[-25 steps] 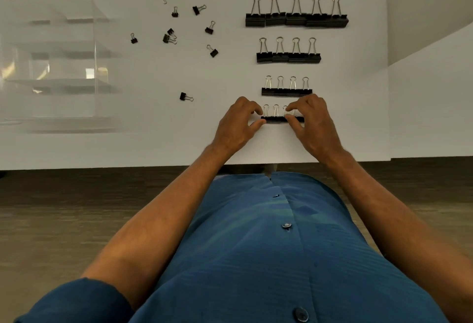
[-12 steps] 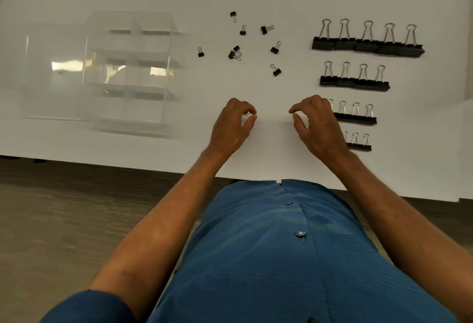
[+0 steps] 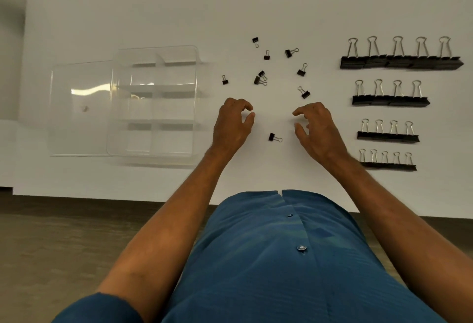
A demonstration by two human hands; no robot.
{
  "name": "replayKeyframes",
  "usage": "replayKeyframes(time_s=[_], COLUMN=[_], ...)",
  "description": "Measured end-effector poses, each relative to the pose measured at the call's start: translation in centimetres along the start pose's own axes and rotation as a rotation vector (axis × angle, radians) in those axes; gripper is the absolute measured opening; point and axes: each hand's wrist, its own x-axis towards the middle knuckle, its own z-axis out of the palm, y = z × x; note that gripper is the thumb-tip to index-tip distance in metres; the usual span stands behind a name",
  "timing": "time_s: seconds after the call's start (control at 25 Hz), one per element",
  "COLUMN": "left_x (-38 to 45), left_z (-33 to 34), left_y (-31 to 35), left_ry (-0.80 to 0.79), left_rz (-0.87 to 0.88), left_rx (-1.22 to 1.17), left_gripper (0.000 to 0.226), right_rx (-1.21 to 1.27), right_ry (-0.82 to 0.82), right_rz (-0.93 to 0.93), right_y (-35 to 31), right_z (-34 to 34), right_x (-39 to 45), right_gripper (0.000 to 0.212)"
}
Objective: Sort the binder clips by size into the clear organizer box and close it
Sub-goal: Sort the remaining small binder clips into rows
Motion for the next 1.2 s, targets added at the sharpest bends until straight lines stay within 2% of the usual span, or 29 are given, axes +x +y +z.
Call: replayKeyframes(time_s=[0.16,0.32,0.56,0.64,0.76,0.88,1.04,1.2], left_x=[2.5,5.4,9.0,9.5,9.6,9.0,6.4,2.8], left_z=[-1.0,-0.8,0.3,0.6,0.8,0.8,1.1,2.9], left_y=[-1.6,-1.9,0.1,0.2,-0.2,-0.7,-0.5,0.2], left_ry=[0.015,-0.025,-0.099,-0.101,-0.073,-0.086,-0.139,-0.144], left_rz=[-0.027,0.031,0.121,0.132,0.141,0.115,0.070,0.117], left_rx=[0.006,-0.012,0.019,0.061,0.055,0.015,0.029,0.108], left_gripper=[0.022,0.025,0.038,0.032,0.018,0.015,0.021,0.028], right_rx=[0.009,-0.014,-0.117,-0.135,-0.177,-0.170,-0.152,-0.135], right_ry=[-0.005,0.003,-0.140,-0.131,-0.136,-0.171,-0.126,-0.051], right_rz=[0.023,0.042,0.067,0.077,0.045,0.038,0.057,0.097], right_y=[-1.1,-2.1,-3.1,-3.0,-2.9,-2.8,-2.2,-1.1], right_z=[1.8,2.7,4.1,4.3,4.4,4.0,3.3,3.2], right_x=[0.9,1.2,-0.1,-0.2,0.0,0.4,0.9,1.3], right_gripper=[0.035,0.034,0.051,0.048,0.030,0.023,0.025,0.029])
